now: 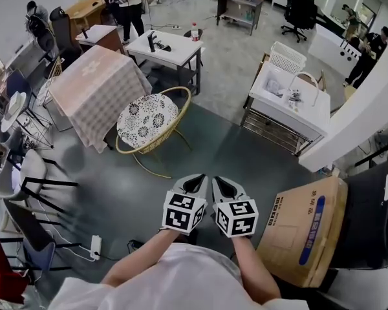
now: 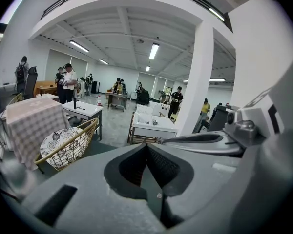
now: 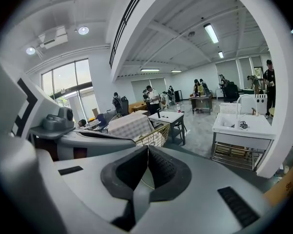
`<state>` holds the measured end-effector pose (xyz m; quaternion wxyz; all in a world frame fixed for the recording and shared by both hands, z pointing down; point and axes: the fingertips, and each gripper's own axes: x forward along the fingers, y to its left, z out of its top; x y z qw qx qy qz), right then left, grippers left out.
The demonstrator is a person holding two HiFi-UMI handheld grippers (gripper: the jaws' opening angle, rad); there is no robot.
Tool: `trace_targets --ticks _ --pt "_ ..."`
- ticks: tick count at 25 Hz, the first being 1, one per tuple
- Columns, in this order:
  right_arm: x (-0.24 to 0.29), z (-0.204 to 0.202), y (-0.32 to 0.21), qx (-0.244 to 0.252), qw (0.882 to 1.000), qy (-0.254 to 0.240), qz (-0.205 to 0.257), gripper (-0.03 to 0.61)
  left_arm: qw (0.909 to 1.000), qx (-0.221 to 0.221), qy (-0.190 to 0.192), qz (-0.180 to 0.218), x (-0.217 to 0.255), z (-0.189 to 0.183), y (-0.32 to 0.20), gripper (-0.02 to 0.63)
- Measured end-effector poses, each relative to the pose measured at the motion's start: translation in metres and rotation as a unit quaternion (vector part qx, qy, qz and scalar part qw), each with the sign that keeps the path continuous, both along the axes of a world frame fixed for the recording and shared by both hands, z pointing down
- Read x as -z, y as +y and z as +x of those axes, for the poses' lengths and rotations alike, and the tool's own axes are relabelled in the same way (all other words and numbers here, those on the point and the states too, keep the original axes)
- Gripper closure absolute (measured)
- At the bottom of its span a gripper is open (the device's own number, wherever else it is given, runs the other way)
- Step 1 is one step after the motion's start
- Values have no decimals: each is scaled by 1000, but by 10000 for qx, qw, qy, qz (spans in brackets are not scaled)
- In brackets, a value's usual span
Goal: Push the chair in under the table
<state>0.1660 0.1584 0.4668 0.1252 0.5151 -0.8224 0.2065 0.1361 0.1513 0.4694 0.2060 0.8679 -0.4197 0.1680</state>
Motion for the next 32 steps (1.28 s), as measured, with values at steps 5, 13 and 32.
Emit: trace_targets --ticks 5,13,32 --pt "5 -21 -43 9 10000 84 2 575 10000 -15 33 10 4 -21 -44 609" --pt "9 -60 -100 130 9998 168 66 575 9997 168 108 109 13 -64 -101 609" --pt "2 -86 -164 311 9992 230 67 575 9993 334 112 93 5 -92 -165 609"
